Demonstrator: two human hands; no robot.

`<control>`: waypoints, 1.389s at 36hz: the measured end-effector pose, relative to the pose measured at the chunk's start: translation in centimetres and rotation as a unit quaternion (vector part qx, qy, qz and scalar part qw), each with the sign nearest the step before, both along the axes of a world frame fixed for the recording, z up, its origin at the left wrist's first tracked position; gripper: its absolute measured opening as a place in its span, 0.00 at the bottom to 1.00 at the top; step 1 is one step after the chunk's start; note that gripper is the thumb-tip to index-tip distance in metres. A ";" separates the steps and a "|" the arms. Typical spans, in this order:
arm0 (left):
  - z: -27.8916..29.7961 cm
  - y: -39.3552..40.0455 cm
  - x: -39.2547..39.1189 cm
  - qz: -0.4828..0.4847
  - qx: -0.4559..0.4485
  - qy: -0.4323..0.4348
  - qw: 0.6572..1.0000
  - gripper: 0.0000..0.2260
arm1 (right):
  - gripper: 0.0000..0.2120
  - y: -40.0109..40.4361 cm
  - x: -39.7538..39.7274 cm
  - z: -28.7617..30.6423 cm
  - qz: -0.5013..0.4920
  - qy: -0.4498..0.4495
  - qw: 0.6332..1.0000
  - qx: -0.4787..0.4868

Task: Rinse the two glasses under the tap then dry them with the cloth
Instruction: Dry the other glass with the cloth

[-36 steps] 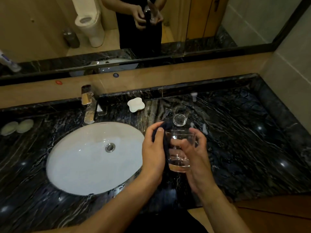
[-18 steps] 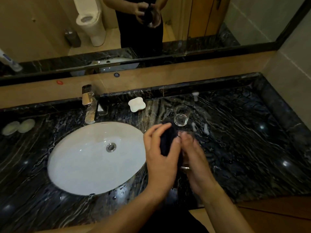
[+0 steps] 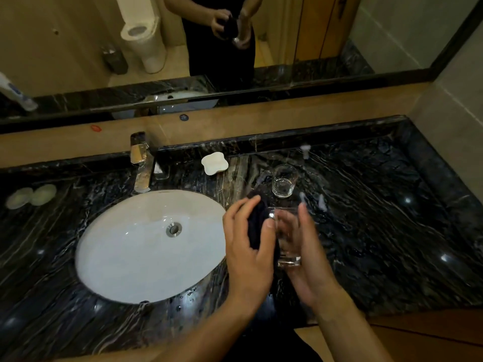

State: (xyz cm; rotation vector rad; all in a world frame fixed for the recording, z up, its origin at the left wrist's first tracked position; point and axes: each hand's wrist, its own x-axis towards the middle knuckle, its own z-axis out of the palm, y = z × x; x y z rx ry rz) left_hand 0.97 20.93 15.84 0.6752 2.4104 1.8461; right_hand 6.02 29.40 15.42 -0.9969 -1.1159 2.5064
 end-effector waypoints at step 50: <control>0.4 0.3 -1.8 -0.074 -0.024 0.004 0.997 0.14 | 0.35 -0.2 0.0 0.5 -0.008 0.038 0.998 -0.054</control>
